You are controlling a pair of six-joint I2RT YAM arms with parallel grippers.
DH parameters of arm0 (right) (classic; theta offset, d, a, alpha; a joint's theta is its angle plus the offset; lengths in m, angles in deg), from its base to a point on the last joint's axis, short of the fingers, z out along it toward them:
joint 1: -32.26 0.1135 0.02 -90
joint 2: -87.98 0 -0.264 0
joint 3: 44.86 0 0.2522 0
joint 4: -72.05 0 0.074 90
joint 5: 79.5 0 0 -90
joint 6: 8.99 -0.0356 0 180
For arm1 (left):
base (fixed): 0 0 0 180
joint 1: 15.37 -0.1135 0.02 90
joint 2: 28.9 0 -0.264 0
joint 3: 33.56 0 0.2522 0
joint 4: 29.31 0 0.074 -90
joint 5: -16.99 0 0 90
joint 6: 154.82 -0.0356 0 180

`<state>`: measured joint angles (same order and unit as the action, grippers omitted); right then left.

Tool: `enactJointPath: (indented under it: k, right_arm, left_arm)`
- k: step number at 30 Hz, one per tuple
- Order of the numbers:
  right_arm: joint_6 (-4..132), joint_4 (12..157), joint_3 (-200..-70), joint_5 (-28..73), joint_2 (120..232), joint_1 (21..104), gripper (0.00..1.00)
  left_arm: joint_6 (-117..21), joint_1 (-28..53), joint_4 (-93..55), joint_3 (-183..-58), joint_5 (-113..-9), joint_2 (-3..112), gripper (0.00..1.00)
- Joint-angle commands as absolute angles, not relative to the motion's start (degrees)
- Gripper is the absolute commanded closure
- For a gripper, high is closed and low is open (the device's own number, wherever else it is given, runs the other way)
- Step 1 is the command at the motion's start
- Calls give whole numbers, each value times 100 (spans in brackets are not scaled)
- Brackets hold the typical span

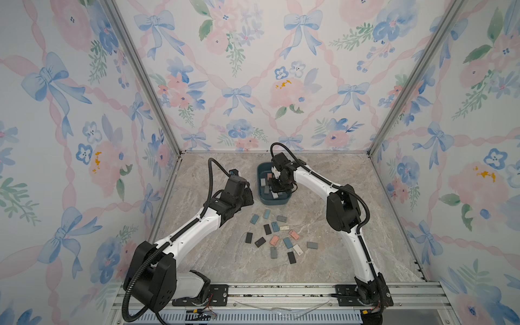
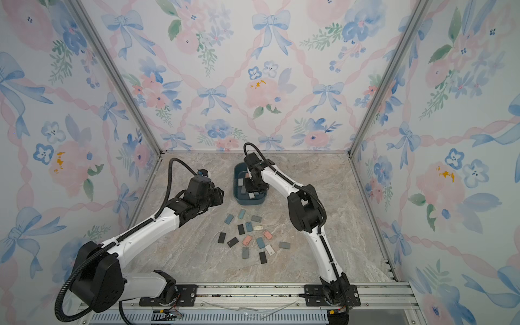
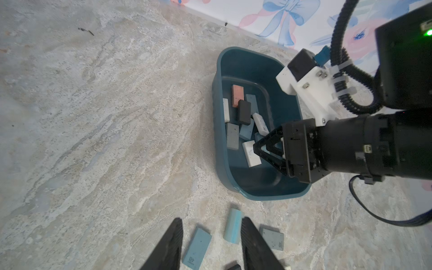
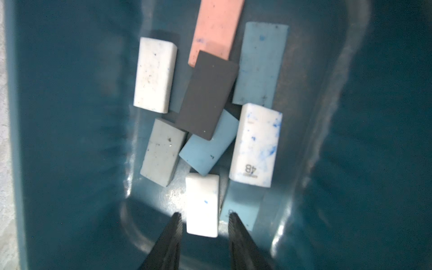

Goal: Put the eraser in the storage box
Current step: Place the eraser in the storage box, then pick up the eraser from the center of the board.

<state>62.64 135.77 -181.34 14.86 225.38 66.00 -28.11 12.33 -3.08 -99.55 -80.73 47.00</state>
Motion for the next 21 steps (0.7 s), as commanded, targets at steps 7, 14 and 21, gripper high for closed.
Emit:
enactJointPath:
  k: [7,14,21]
  right_arm:
    - [6347,13758,-18314,1540,22303,6557,59]
    - [6325,13452,-17874,1535,21644,6588,58]
    - [6299,13012,-17122,1534,20883,6596,57]
  left_arm:
    - [-2714,1190,-195,-9814,-8147,4445,56]
    - [-2695,1188,-67,-9705,-8171,4303,56]
    - [-2640,1220,14,-9498,-8078,4096,56]
